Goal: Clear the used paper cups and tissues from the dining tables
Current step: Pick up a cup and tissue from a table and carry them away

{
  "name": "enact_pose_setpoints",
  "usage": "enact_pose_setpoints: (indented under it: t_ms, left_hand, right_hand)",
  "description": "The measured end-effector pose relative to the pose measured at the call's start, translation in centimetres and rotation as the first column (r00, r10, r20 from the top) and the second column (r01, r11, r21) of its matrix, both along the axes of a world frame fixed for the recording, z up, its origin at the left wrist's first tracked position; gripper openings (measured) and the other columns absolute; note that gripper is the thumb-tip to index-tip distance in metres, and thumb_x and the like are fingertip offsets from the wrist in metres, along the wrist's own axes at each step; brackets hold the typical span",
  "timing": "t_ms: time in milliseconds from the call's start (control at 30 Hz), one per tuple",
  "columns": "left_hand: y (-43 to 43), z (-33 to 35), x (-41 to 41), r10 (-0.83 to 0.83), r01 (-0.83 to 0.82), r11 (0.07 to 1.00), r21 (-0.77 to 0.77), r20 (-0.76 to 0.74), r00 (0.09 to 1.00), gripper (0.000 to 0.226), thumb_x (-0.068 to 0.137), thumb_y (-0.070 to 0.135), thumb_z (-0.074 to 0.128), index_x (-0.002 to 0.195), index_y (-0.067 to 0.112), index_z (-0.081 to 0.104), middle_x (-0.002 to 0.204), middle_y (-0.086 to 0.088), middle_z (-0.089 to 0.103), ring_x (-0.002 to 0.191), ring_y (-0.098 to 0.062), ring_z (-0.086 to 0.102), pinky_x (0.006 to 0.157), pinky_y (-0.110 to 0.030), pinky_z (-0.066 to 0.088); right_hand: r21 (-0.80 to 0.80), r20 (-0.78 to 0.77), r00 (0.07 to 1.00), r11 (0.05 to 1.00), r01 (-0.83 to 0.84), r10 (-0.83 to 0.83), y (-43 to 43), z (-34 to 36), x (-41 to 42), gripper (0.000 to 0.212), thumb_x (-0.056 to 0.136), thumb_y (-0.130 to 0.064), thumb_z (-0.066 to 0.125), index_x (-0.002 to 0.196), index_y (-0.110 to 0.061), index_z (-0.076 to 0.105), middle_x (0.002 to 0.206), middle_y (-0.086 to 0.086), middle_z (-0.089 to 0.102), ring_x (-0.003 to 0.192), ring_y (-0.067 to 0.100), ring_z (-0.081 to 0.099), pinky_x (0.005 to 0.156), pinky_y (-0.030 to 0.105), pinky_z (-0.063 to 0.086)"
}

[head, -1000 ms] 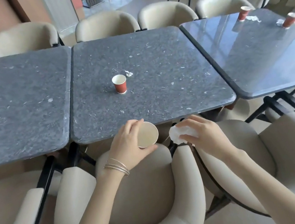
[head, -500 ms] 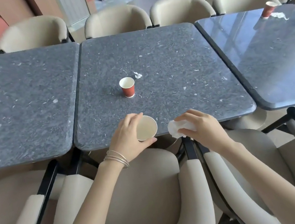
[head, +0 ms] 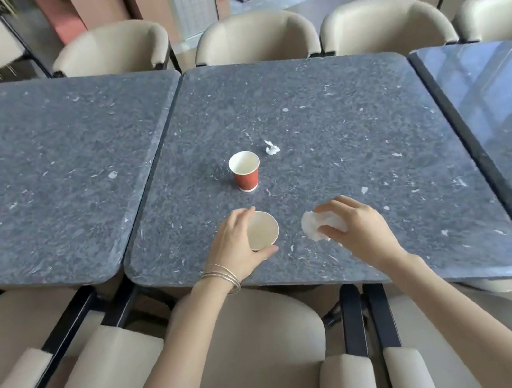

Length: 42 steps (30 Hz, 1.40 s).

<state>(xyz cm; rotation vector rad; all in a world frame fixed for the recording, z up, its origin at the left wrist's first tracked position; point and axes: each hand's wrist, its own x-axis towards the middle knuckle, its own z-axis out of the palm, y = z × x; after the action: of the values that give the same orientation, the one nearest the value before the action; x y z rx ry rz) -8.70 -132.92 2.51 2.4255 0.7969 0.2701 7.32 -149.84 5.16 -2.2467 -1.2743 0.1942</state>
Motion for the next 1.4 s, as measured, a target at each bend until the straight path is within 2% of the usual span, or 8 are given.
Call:
enact_pose_setpoints:
  t_ms: [400, 567, 700, 833, 900, 1067, 1233, 1400]
  left_hand:
    - [5.6, -5.8, 5.2, -0.130, 0.133, 0.991, 0.025, -0.087, 0.988, 0.088, 0.068, 0.050, 0.074, 0.139, 0.017, 0.035, 0.135, 0.000, 0.041, 0.123, -0.020, 0.041, 0.102, -0.034, 0.035]
    - [7.3, -6.0, 5.8, -0.167, 0.170, 0.985, 0.036, -0.059, 0.984, 0.093, 0.065, 0.054, 0.074, 0.140, 0.017, 0.033, 0.139, 0.002, 0.038, 0.125, -0.019, 0.040, 0.101, -0.038, 0.037]
    - [8.3, -5.1, 5.8, -0.208, 0.209, 0.970, 0.125, -0.026, 0.978, 0.087, 0.071, 0.060, 0.064, 0.140, 0.016, 0.035, 0.141, 0.003, 0.035, 0.127, -0.018, 0.037, 0.104, -0.036, 0.034]
    - [10.4, -4.0, 5.7, -0.196, 0.166, 0.949, 0.267, 0.091, 0.976, 0.069, 0.082, 0.057, 0.044, 0.131, 0.010, 0.048, 0.134, -0.005, 0.047, 0.119, -0.025, 0.046, 0.098, -0.041, 0.041]
    - [11.9, -3.7, 6.1, -0.190, 0.149, 0.933, 0.328, 0.096, 0.977, 0.065, 0.082, 0.054, 0.044, 0.128, 0.007, 0.051, 0.133, -0.008, 0.049, 0.117, -0.028, 0.048, 0.095, -0.042, 0.043]
    - [15.3, -4.5, 7.8, -0.161, 0.132, 0.922, 0.364, 0.050, 0.986, 0.063, 0.082, 0.045, 0.061, 0.130, 0.007, 0.048, 0.137, -0.012, 0.044, 0.121, -0.032, 0.045, 0.097, -0.043, 0.042]
    - [16.9, -5.4, 10.0, -0.186, 0.160, 0.893, 0.420, 0.021, 0.982, 0.071, 0.076, 0.048, 0.065, 0.133, 0.010, 0.045, 0.140, -0.012, 0.042, 0.122, -0.031, 0.045, 0.096, -0.043, 0.042]
    - [17.1, -6.4, 11.0, -0.208, 0.203, 0.900, 0.387, -0.029, 0.978, 0.078, 0.077, 0.055, 0.060, 0.139, 0.013, 0.036, 0.146, -0.009, 0.034, 0.129, -0.027, 0.036, 0.102, -0.042, 0.036]
  right_hand:
    - [-0.018, -0.034, 0.992, 0.992, 0.121, -0.122, 7.7, -6.6, 4.8, 0.031, 0.082, -0.015, 0.065, 0.110, -0.028, 0.061, 0.110, -0.008, 0.062, 0.091, 0.024, 0.060, 0.070, 0.034, 0.048]
    - [-0.010, -0.035, 0.991, 0.992, 0.128, -0.129, 9.7, -8.4, 6.4, 0.032, 0.082, -0.012, 0.064, 0.111, -0.025, 0.062, 0.110, -0.007, 0.062, 0.092, 0.024, 0.061, 0.071, 0.034, 0.048]
    - [0.014, -0.012, 0.990, 0.990, 0.140, -0.140, 11.5, -9.1, 8.1, 0.032, 0.081, -0.012, 0.065, 0.111, -0.023, 0.061, 0.110, -0.004, 0.062, 0.091, 0.027, 0.061, 0.071, 0.036, 0.049]
    - [0.048, 0.043, 0.990, 0.990, 0.133, -0.135, 14.5, -9.3, 10.6, 0.032, 0.083, -0.014, 0.064, 0.113, -0.022, 0.060, 0.111, -0.002, 0.062, 0.094, 0.027, 0.061, 0.074, 0.039, 0.051]
    - [0.054, 0.069, 0.989, 0.991, 0.125, -0.129, 16.5, -9.3, 12.0, 0.031, 0.084, -0.014, 0.063, 0.114, -0.022, 0.060, 0.112, -0.002, 0.062, 0.094, 0.027, 0.061, 0.074, 0.039, 0.050]
    - [-0.006, 0.128, 0.987, 0.995, 0.100, -0.098, 22.1, -10.2, 15.2, 0.030, 0.087, -0.014, 0.059, 0.116, -0.021, 0.058, 0.119, -0.003, 0.061, 0.100, 0.027, 0.060, 0.076, 0.037, 0.047]
    - [-0.156, 0.110, 0.994, 0.988, 0.015, 0.002, 25.8, -12.7, 17.0, 0.041, 0.088, -0.010, 0.055, 0.127, -0.023, 0.053, 0.141, -0.008, 0.046, 0.122, 0.020, 0.049, 0.089, 0.035, 0.045]
    - [-0.226, 0.096, 0.990, 0.971, -0.080, 0.104, 25.0, -14.6, 17.2, 0.036, 0.090, -0.007, 0.051, 0.124, -0.020, 0.057, 0.135, -0.004, 0.052, 0.118, 0.022, 0.052, 0.088, 0.037, 0.047]
